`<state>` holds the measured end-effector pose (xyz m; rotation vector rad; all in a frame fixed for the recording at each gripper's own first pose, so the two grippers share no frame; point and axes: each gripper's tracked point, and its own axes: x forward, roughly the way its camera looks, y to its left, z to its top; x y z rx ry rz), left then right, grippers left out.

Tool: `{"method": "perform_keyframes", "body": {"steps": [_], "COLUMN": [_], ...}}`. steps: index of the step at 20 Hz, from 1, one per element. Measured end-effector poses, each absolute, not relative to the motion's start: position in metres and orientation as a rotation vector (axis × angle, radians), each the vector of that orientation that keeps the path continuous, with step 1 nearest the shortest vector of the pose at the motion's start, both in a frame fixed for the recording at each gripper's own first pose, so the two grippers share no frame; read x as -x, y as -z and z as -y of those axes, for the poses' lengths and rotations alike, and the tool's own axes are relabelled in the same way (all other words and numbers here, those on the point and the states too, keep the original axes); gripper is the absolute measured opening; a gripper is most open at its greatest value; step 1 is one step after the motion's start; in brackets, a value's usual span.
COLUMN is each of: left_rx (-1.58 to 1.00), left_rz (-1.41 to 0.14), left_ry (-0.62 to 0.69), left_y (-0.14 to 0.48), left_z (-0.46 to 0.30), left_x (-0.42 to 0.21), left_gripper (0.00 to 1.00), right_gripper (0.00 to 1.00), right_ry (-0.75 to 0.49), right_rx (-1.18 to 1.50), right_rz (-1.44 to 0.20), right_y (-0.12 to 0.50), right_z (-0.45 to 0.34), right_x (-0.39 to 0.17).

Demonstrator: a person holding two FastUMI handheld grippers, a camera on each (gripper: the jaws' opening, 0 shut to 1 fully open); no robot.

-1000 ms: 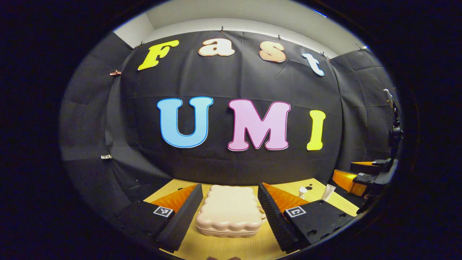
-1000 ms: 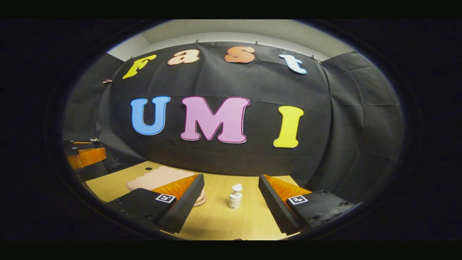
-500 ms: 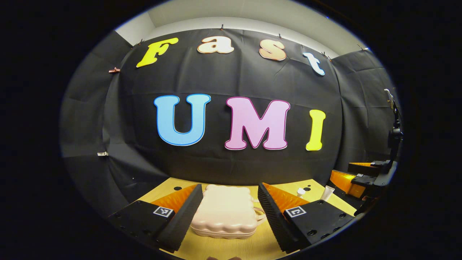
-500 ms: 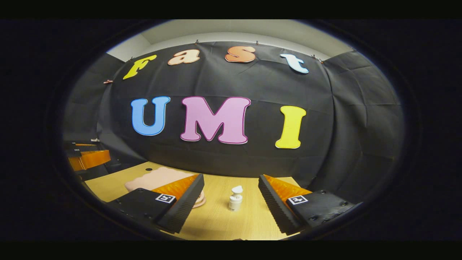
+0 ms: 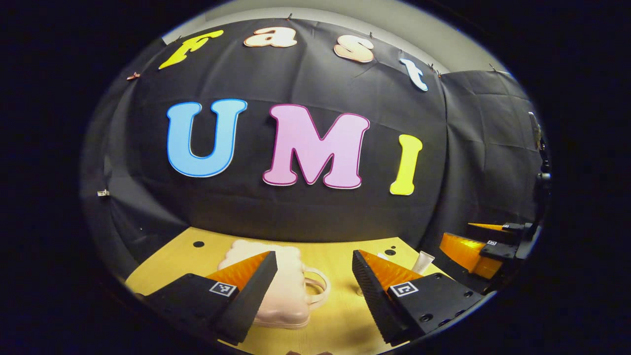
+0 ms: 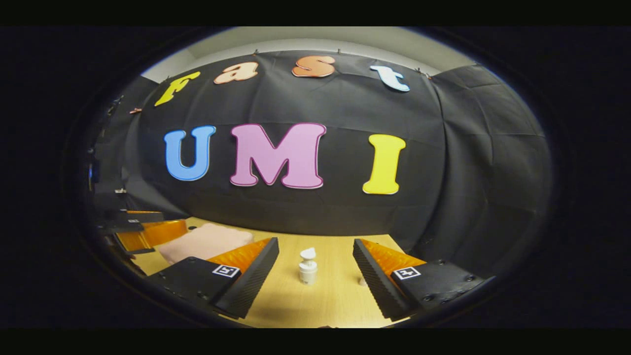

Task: First open the suitcase, pack the skin care products into it, and then close the suitcase.

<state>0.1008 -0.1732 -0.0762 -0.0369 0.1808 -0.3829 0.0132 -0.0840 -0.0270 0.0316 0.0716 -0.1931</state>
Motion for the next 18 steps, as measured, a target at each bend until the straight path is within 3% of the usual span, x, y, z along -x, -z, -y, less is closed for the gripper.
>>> {"method": "perform_keyframes", "body": {"steps": [6, 12, 18], "left_rx": [-0.042, -0.077, -0.118], "left_rz": [-0.274, -0.451, -0.575], "left_ry": [0.454, 0.367, 0.247], "left_y": [0.152, 0.244, 0.293], "left_z": [0.242, 0.267, 0.274], "left_x": [-0.157, -0.204, -0.226], "left_gripper": [0.97, 0.98, 0.94], "right_gripper": [0.96, 0.96, 0.96], "right_ry": [0.242, 0.269, 0.336], "right_rx": [-0.025, -0.044, -0.077], "right_rz": [-0.103, -0.188, -0.295], "right_y": [0.053, 0.105, 0.150], "right_z": [0.115, 0.131, 0.156], "right_x": [-0.012, -0.014, -0.001]}}
